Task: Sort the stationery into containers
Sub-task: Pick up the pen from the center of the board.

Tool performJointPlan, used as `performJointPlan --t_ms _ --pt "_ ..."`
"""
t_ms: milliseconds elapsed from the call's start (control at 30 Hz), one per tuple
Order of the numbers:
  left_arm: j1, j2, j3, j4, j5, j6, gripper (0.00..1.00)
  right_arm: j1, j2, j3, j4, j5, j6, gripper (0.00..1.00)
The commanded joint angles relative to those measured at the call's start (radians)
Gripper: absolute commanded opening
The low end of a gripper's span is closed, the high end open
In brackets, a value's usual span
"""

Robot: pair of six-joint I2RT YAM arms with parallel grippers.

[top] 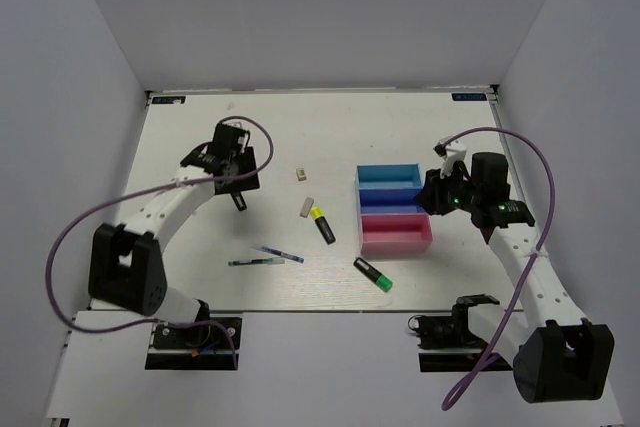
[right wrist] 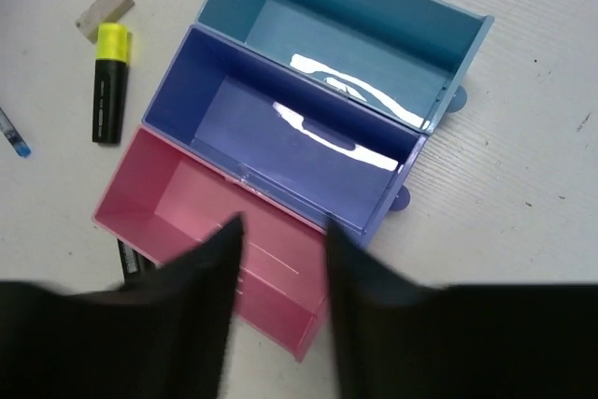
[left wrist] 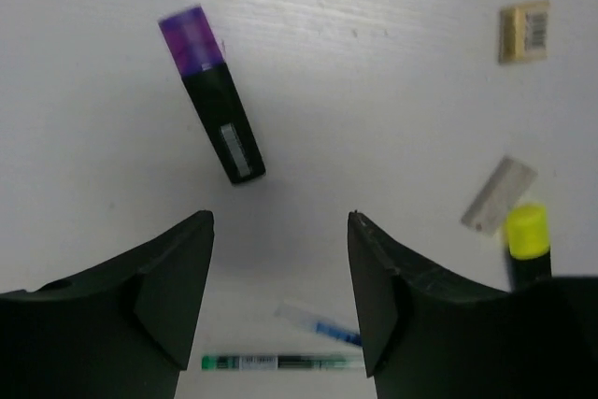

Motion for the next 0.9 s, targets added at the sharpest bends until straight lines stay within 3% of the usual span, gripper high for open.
performJointPlan --t_ms 0,100,267,567,867 --pt "0.005 0.167 0.169 -0.132 -0.133 -0.07 0.7 0.003 -0.016 0.037 -0.013 -0.026 0.0 0.27" --pt "0.01 0.289 0.265 -0.192 -0.156 -0.079 0.7 0.001 -0.03 0.048 -0.022 -0.034 0.013 0.27" --pt "0.04 0.376 0.292 -0.183 -0.152 -0.091 0.7 0.003 -0.05 0.049 -0.025 -0.006 0.021 0.34" --pt "0.12 0.407 0.176 -0.074 -0.055 -0.151 0.7 0.005 -0.036 0.054 -0.031 0.012 0.011 0.39" --pt "0.137 0.487 0.162 0.021 -0.02 -0.18 0.69 0.002 -0.027 0.052 -0.03 0.021 0.017 0.4"
